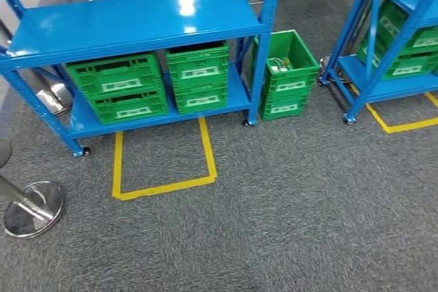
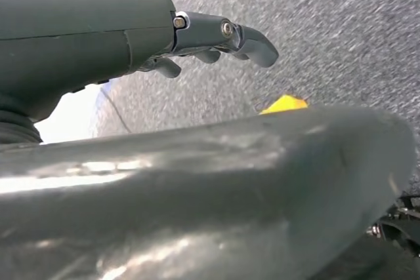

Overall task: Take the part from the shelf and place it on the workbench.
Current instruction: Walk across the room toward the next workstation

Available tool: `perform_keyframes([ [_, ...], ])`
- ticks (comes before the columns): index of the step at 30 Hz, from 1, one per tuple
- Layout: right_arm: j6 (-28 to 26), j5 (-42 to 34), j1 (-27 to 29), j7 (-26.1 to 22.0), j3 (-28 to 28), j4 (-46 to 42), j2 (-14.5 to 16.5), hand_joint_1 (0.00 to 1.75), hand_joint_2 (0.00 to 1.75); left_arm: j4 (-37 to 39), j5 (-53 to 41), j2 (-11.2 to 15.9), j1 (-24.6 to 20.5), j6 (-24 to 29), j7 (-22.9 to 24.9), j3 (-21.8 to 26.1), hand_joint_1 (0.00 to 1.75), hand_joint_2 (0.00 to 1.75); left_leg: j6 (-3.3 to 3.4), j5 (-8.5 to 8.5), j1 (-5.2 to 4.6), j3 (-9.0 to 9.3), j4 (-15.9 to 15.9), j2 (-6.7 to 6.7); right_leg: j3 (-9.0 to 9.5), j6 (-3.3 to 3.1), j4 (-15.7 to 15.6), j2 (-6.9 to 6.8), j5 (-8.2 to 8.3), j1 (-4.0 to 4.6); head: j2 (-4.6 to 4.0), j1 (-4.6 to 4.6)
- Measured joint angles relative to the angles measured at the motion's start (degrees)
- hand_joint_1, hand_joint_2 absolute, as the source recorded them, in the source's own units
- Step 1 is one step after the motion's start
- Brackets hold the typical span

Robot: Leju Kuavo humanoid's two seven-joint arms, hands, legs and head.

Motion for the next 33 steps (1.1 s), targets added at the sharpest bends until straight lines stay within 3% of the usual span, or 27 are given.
perform_keyframes([
  [2,0.0,0.0,0.0,0.0,0.0,0.0,0.0,0.0,1.75,0.0,0.0,-0.1,-0.1,0.0,0.0,0.0,0.0,0.0,-0.61,-0.4,-0.06,-0.07,0.5,-1.26,3.05,-0.08,-7.0,2.15,3.04,-0.39,0.0,0.07],
  [4,0.0,0.0,-0.1,0.0,0.0,0.0,0.0,0.0,1.75,0.0,0.0,-0.1,-0.1,0.0,0.0,0.0,0.0,0.0,-1.23,-0.55,-0.11,-0.53,1.0,-2.24,4.35,-0.66,-9.4,3.46,3.07,-0.51,0.0,0.12],
  [6,0.0,0.0,-0.1,0.0,0.0,0.0,0.0,0.0,1.75,0.0,0.0,0.0,0.0,0.0,0.0,0.1,0.0,0.0,-1.7,-0.57,0.04,-0.85,1.2,-2.8,4.6,-1.44,-9.6,2.54,3.03,-0.47,0.0,0.15],
  [8,0.1,0.0,-0.1,0.0,0.0,0.0,0.0,0.0,1.75,0.0,0.0,0.0,0.1,0.0,0.0,0.1,0.0,0.0,-2.32,-1.95,0.04,-1.8,3.2,-0.99,4.85,-2.12,-9.7,1.37,3.02,-0.57,0.0,-0.2],
  [10,0.1,-0.1,0.0,0.0,0.0,0.0,0.0,0.0,1.75,0.0,0.0,0.0,0.0,0.0,0.0,0.1,0.0,0.0,-2.95,-5.21,0.13,-4.83,9.5,1.66,5.07,-2.64,-9.8,-0.05,2.79,-0.53,0.0,-0.59],
  [11,0.1,-0.1,0.1,0.0,0.0,0.0,0.0,0.0,1.75,0.0,0.0,0.0,-0.1,0.0,0.0,0.1,0.0,0.0,-3.17,-6.74,0.29,-6.77,13.3,2.23,5.18,-2.81,-9.8,-0.85,2.64,-0.46,0.0,-0.63],
  [12,0.1,-0.1,0.1,0.0,0.0,0.0,0.0,0.0,1.75,0.0,0.0,0.0,-0.1,0.0,0.0,0.1,0.0,0.0,-3.31,-7.51,0.43,-8.23,16.2,2.51,5.31,-2.89,-9.8,-1.6,2.49,-0.42,0.0,-0.61],
  [13,0.1,-0.2,0.1,0.0,0.0,0.0,0.0,0.0,1.75,0.0,0.0,0.0,0.0,0.0,0.0,0.2,0.0,0.0,-3.37,-7.16,0.55,-8.82,17.3,2.67,5.49,-2.9,-9.8,-2.29,2.32,-0.39,0.0,-0.63],
  [14,0.1,-0.2,0.1,0.0,0.0,0.0,0.0,0.0,1.75,0.0,0.0,0.0,0.1,0.0,0.0,0.2,0.0,0.0,-3.33,-5.73,0.62,-8.29,16.0,2.86,5.74,-2.85,-9.8,-2.89,2.14,-0.38,0.0,-0.64],
  [16,0.1,-0.2,0.0,0.0,0.0,0.0,0.0,0.0,1.75,0.0,0.0,0.1,0.2,0.0,0.0,0.2,0.0,0.0,-2.92,-1.68,0.5,-4.93,9.0,4.18,6.28,-2.57,-9.8,-3.96,1.67,-0.34,0.0,-0.63],
  [17,0.1,-0.2,0.0,0.0,0.0,0.0,0.0,0.0,1.75,0.0,0.0,0.1,0.2,0.0,0.0,0.2,0.0,0.0,-2.59,-0.51,0.25,-3.23,5.6,5.11,6.49,-2.27,-9.8,-4.43,1.35,-0.22,0.0,-0.64],
  [19,0.1,-0.2,-0.1,0.0,0.0,0.0,0.0,0.0,1.75,0.0,0.0,0.1,0.0,0.0,0.0,0.2,0.0,0.0,-1.98,-0.24,-0.24,-1.67,2.2,6.29,6.61,-1.62,-9.8,-5.44,0.85,0.04,0.0,-0.53],
  [21,0.2,-0.2,-0.3,0.0,0.0,0.0,0.0,0.0,1.75,0.0,0.0,0.1,0.1,0.0,0.0,0.2,0.0,0.0,-1.37,-0.37,-0.29,-1.65,1.8,5.56,7.24,-1.09,-10.2,-6.46,0.63,0.16,0.0,-0.44],
  [23,0.2,-0.2,-0.5,0.0,0.0,0.0,0.0,0.0,1.75,0.0,0.0,0.1,0.2,0.0,0.0,0.2,0.0,0.0,-0.64,0.01,0.0,-1.36,1.1,4.6,7.1,-0.65,-9.0,-5.11,-0.51,0.06,0.0,-0.16],
  [24,0.2,-0.2,-0.5,0.0,0.0,0.0,0.0,0.0,1.75,0.0,0.0,0.1,0.2,0.0,0.0,0.2,0.0,0.0,-0.33,0.21,0.19,-1.21,0.8,4.09,5.9,-0.5,-6.7,-3.7,-1.84,0.0,0.0,0.02],
  [25,0.2,-0.2,-0.4,0.0,0.0,0.0,0.0,0.0,1.75,0.0,0.0,0.0,0.2,0.0,0.0,0.3,0.0,0.0,-0.15,0.26,0.25,-1.19,0.7,3.55,4.06,-0.42,-3.3,-2.13,-3.46,-0.1,0.0,0.22],
  [27,0.2,-0.2,-0.2,0.0,0.0,0.0,0.0,0.0,1.75,0.0,0.0,-0.1,0.1,0.0,0.0,0.3,0.0,0.0,0.04,0.19,0.23,-1.19,0.8,2.29,-0.25,-0.31,4.0,-0.78,-5.8,-0.13,0.0,0.31],
  [28,0.2,-0.2,0.0,0.0,0.0,0.0,0.0,0.0,1.75,0.0,0.0,-0.1,0.1,0.0,0.0,0.3,0.0,0.0,0.08,0.13,0.21,-1.12,0.8,1.61,-1.66,-0.29,5.7,-0.6,-5.55,-0.13,0.0,0.31],
  [29,0.2,-0.2,0.0,0.0,0.0,0.0,0.0,0.0,1.75,0.0,0.0,-0.1,0.1,0.0,0.0,0.3,0.0,0.0,0.06,0.05,0.2,-0.99,0.8,0.91,-2.05,-0.29,5.1,-0.5,-4.14,-0.13,0.0,0.31],
  [31,0.2,-0.2,0.0,0.1,0.0,0.0,0.0,0.0,1.75,0.0,0.0,-0.1,0.1,-0.1,0.0,0.4,0.0,0.0,-0.23,-0.19,0.24,-0.67,0.9,-0.49,-0.08,-0.43,-1.3,0.62,0.74,-0.25,0.0,0.33],
  [33,0.2,-0.2,0.0,0.2,0.0,0.0,0.0,0.0,1.75,0.0,-0.1,-0.2,0.0,-0.2,0.0,0.4,0.0,0.0,-0.83,-0.53,0.12,-0.73,1.3,-1.73,2.51,-0.72,-7.7,2.66,3.47,-0.47,0.0,0.31],
])
